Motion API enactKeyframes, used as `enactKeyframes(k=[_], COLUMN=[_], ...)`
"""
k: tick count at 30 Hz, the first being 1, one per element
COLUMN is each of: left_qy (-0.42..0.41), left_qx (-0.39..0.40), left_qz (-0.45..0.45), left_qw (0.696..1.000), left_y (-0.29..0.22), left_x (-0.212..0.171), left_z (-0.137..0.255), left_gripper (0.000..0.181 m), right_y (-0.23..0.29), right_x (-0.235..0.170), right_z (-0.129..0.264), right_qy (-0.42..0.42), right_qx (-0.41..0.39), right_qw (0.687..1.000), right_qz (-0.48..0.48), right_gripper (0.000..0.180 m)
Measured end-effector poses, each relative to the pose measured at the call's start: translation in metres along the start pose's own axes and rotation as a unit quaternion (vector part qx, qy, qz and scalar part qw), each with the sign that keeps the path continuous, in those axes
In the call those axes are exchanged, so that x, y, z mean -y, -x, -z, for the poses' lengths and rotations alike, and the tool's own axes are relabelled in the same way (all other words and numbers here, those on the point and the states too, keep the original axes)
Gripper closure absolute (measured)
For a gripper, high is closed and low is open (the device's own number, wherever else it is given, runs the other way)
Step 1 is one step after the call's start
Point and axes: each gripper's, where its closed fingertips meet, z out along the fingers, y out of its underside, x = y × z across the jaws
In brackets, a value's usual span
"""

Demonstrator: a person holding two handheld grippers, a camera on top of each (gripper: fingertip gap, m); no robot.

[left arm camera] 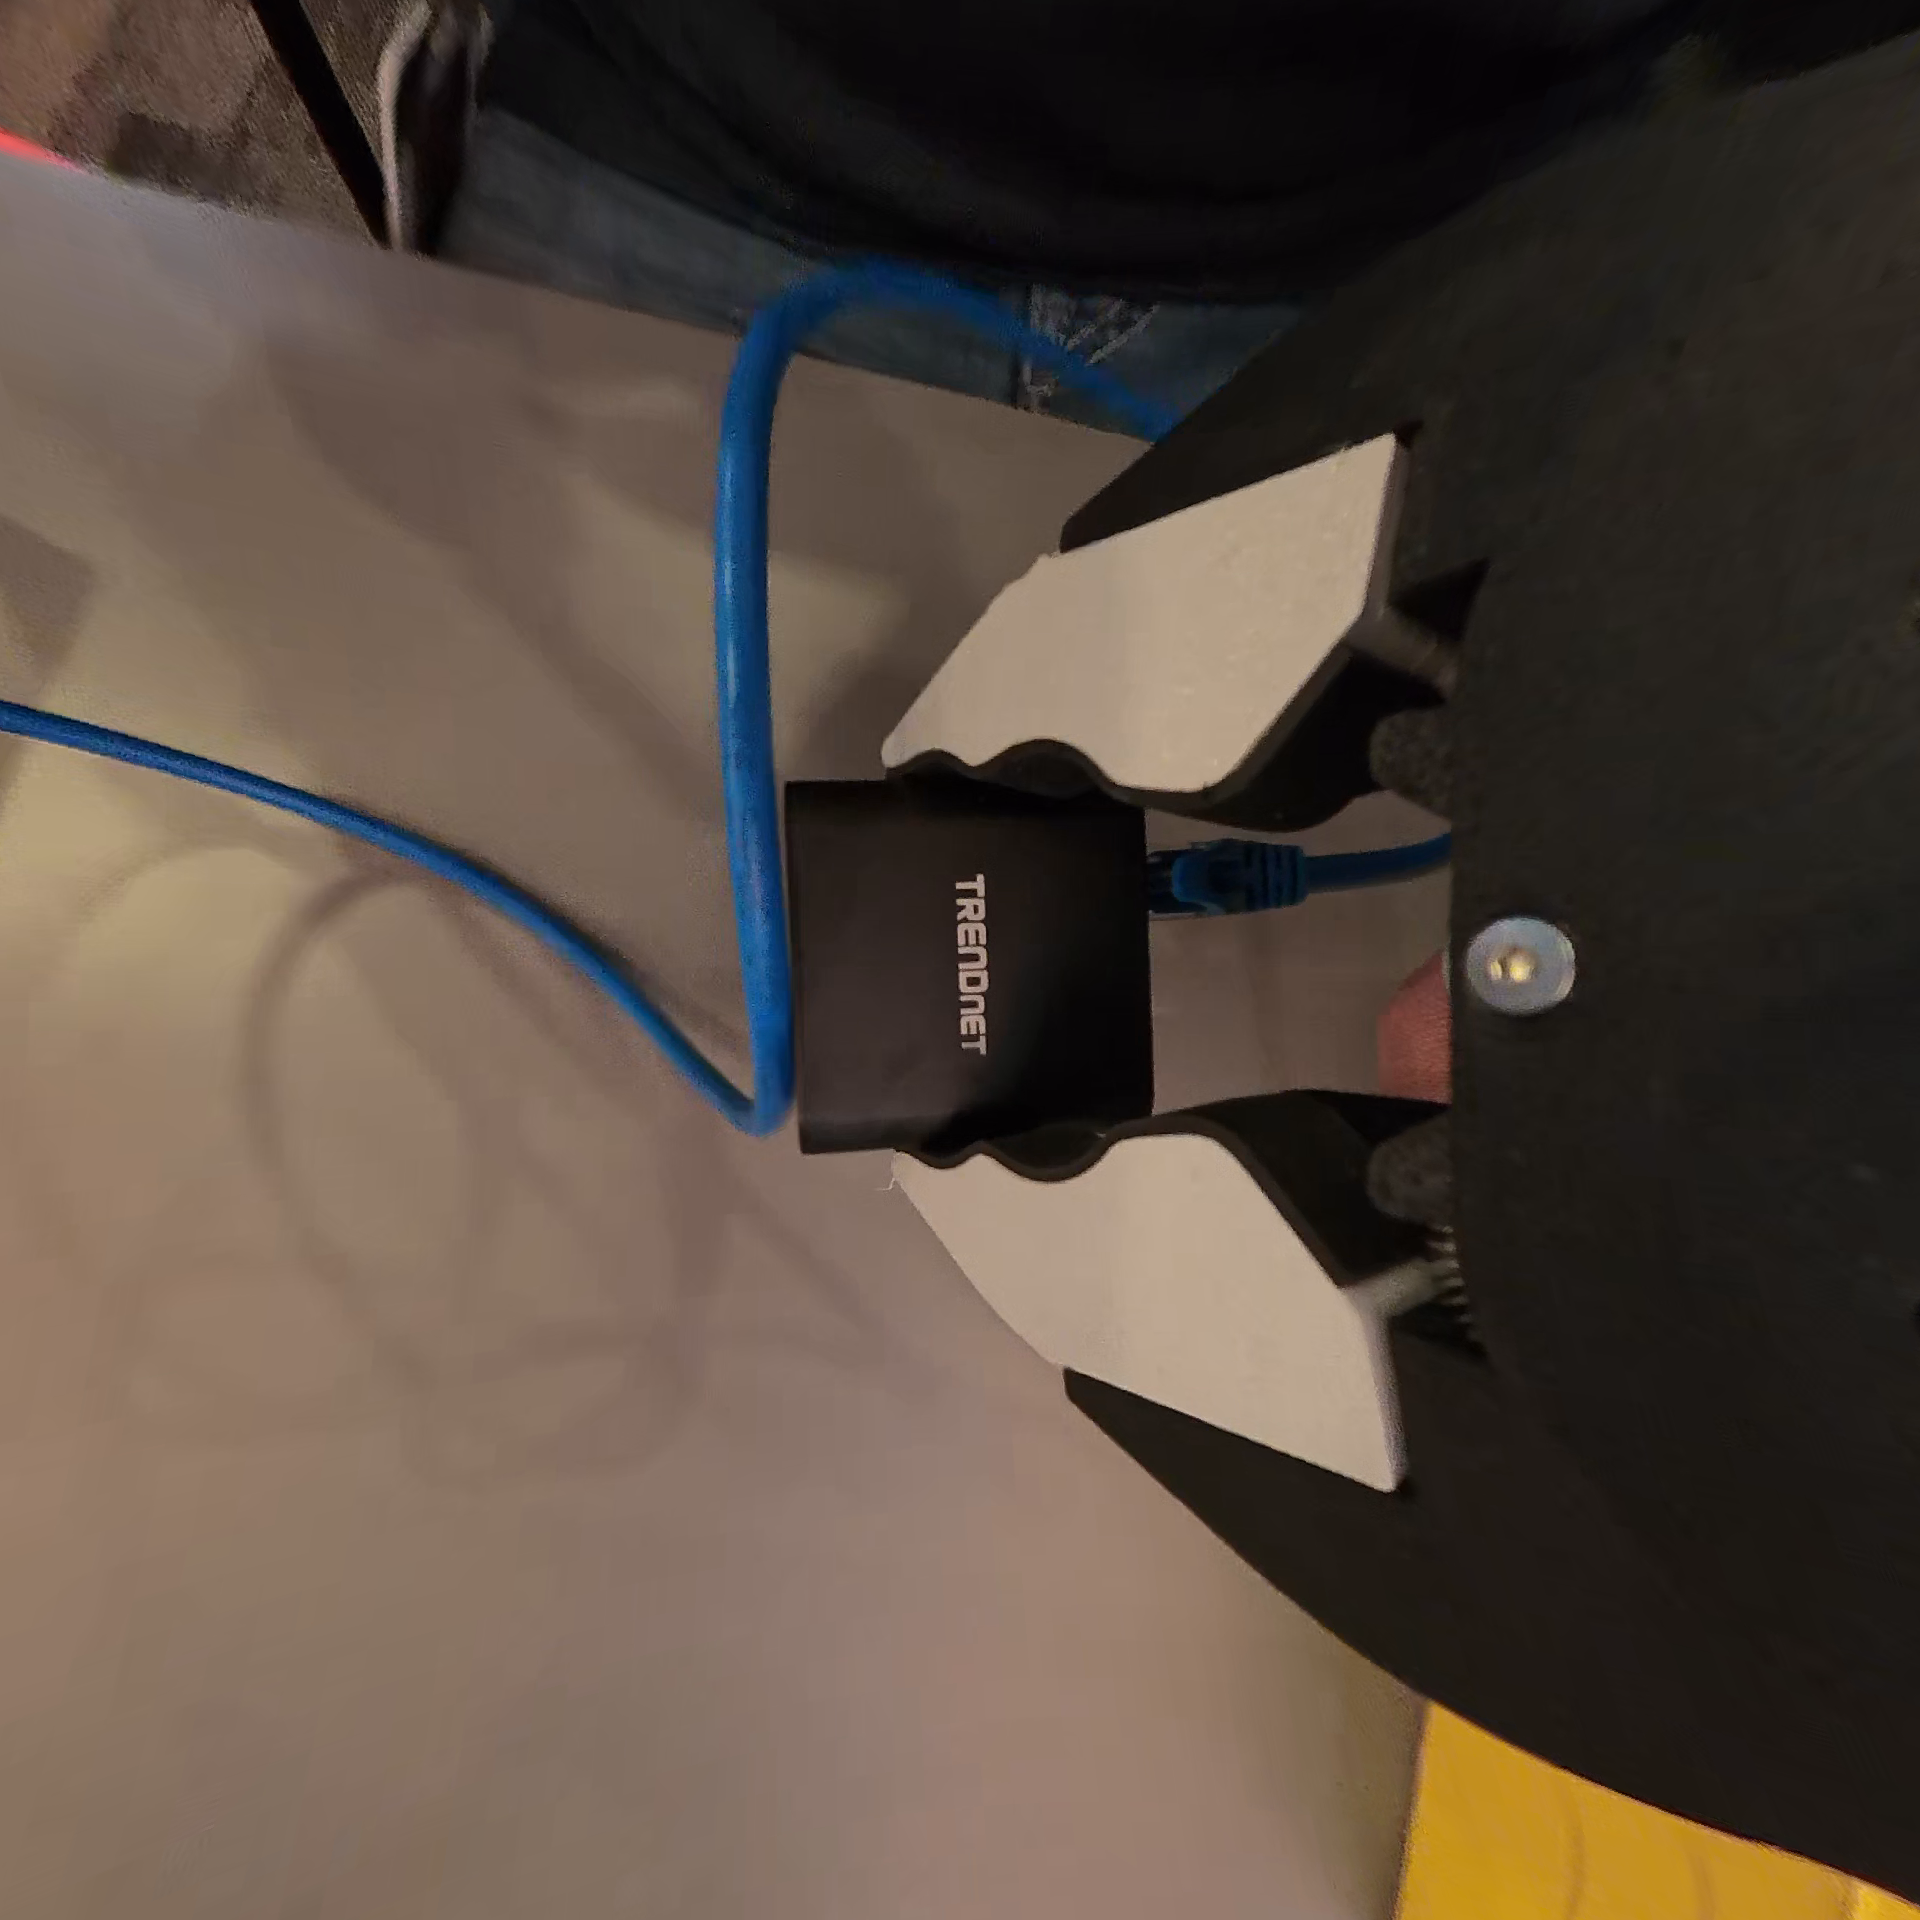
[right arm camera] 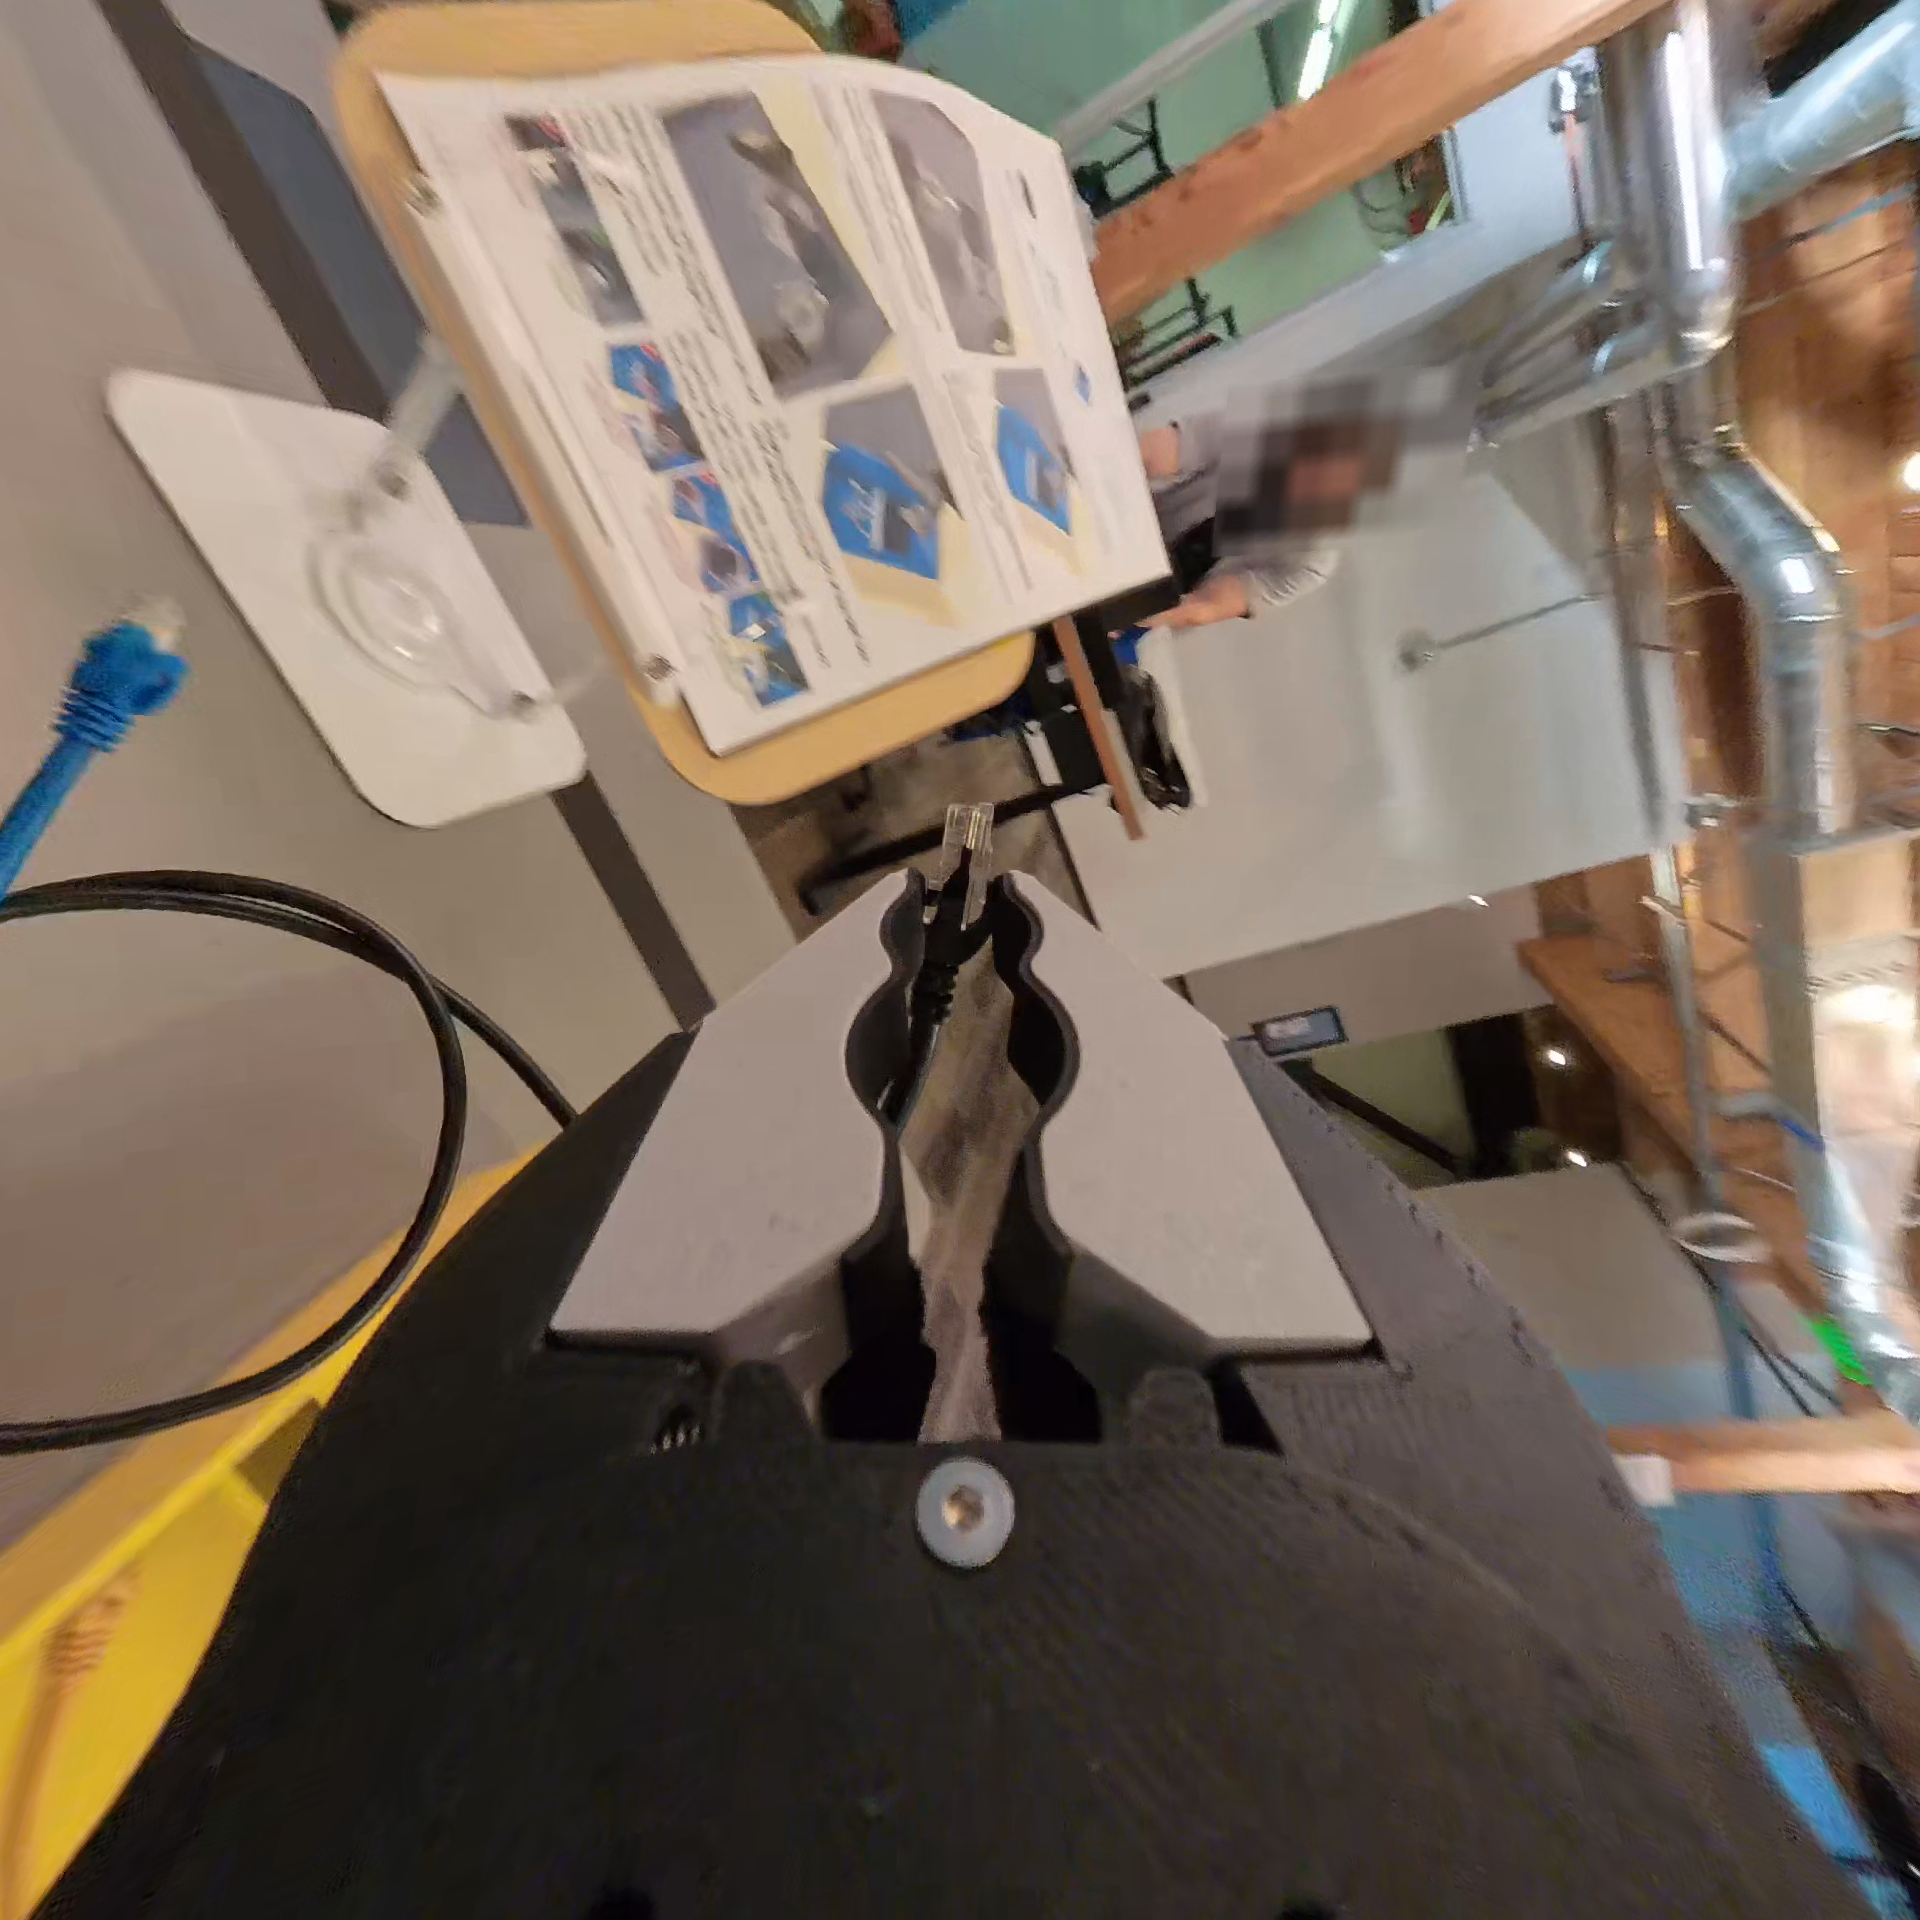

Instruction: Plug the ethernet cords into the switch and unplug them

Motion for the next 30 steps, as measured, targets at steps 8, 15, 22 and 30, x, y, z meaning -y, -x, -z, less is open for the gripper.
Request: enactKeyframes(k=[8,15,22,30], left_qy=[-0.094,-0.145,-0.077,-0.042], left_qx=[-0.029,-0.062,-0.014,0.040], left_qz=[-0.061,-0.063,-0.065,-0.031], left_qw=[0.993,0.985,0.995,0.998], left_y=[-0.050,-0.064,-0.039,-0.002], left_x=[0.065,0.083,0.056,0.020], left_z=[-0.024,-0.044,-0.045,-0.027], left_gripper=[0.119,0.119,0.119,0.119], right_y=[0.036,0.080,0.046,0.002], right_x=[0.056,0.076,0.079,0.015], right_z=[-0.022,-0.049,-0.046,0.000], right_qy=[-0.065,-0.075,-0.099,-0.039], right_qx=[0.056,0.139,0.122,0.047], right_qw=[0.986,0.964,0.957,0.981], right_qz=[-0.141,-0.214,-0.246,-0.185], right_gripper=[0.168,0.168,0.168,0.168])
